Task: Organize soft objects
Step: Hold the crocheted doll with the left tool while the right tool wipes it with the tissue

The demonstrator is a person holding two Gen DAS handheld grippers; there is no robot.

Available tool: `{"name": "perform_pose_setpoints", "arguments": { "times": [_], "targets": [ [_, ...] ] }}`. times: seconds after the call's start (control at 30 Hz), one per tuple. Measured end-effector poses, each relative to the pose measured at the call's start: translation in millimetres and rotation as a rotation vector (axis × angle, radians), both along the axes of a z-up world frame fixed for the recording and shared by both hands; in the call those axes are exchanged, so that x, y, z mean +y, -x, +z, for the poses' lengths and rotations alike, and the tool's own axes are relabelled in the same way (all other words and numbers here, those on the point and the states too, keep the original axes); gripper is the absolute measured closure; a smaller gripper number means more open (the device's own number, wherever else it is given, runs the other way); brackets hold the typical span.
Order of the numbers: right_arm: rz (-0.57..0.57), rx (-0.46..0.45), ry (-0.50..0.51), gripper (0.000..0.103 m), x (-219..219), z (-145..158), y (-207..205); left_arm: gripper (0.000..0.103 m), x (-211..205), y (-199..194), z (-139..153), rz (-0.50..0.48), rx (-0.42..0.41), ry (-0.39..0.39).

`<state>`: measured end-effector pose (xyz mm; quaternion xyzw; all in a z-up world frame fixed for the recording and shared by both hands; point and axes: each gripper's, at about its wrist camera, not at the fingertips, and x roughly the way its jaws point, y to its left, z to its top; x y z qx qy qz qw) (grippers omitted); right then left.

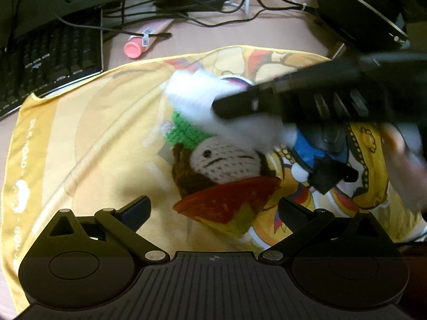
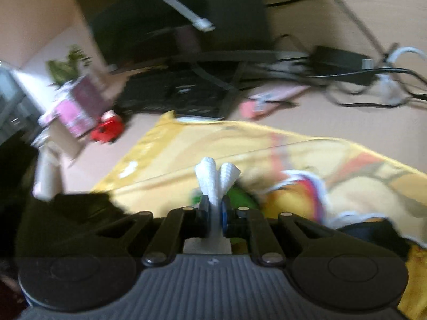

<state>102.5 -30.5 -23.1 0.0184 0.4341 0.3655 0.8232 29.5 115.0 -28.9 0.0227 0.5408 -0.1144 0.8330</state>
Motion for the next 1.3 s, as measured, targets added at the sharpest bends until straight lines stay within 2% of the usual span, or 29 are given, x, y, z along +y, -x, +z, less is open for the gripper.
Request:
{"name": "perform_pose_setpoints", "arguments": {
  "times": [0.1,0.2,0.27,0.33,0.47,0.53,0.7,0.77,0.87,0.97,1.07,1.13,1.17,1.23,1.27,1.3],
  "targets": [
    [-0.075,0.004,0.037,0.093,-10,-8,-13,0.0,0,2,2,-0.002,-0.007,0.009],
    [-0.122,0.043,0.064,0.093,-20,-19,-17,0.0,6,0,7,0.009,-0.037,0.069],
    [-0.108,0.072,0.022,0.093,-26,-21,-12,0.0,12,-1,11,0.022,-0.054,0.141],
    [-0.076,0.107,-0.045,0.093,-29,-17,-4,0.0,13,-4,13,0.022,-0.049,0.164],
    [0.026,0.204,-0.235,0.093,-29,-1,15,0.0,4,5,13,-0.1,-0.053,0.043],
    [0.088,0.247,-0.285,0.093,-22,1,23,0.0,1,12,13,-0.147,-0.072,-0.013],
    [0.103,0.236,-0.274,0.093,-17,-2,28,0.0,-11,26,23,-0.207,-0.191,-0.109],
    [0.048,0.233,-0.274,0.091,-25,-4,20,0.0,-22,31,28,-0.268,-0.243,-0.099],
    [-0.055,0.237,-0.219,0.091,-39,-14,6,0.0,-38,34,28,-0.35,-0.269,-0.106],
    [-0.109,0.268,-0.2,0.091,-45,-25,-5,0.0,-55,33,17,-0.399,-0.286,-0.209],
    [-0.139,0.274,-0.194,0.091,-44,-32,-10,0.0,-68,27,-2,-0.432,-0.306,-0.376],
    [-0.15,0.273,-0.203,0.091,-44,-33,-10,0.0,-63,20,-11,-0.406,-0.298,-0.424],
    [-0.152,0.264,-0.204,0.091,-45,-32,-9,0.0,-54,16,-13,-0.369,-0.291,-0.409],
    [-0.161,0.249,-0.204,0.091,-49,-29,-9,0.002,-34,7,-8,-0.281,-0.256,-0.314],
    [-0.167,0.243,-0.205,0.091,-52,-28,-10,0.008,-21,3,-5,-0.238,-0.235,-0.247],
    [-0.175,0.237,-0.207,0.091,-54,-27,-11,0.023,-11,1,-1,-0.209,-0.219,-0.186]
  ]
}}
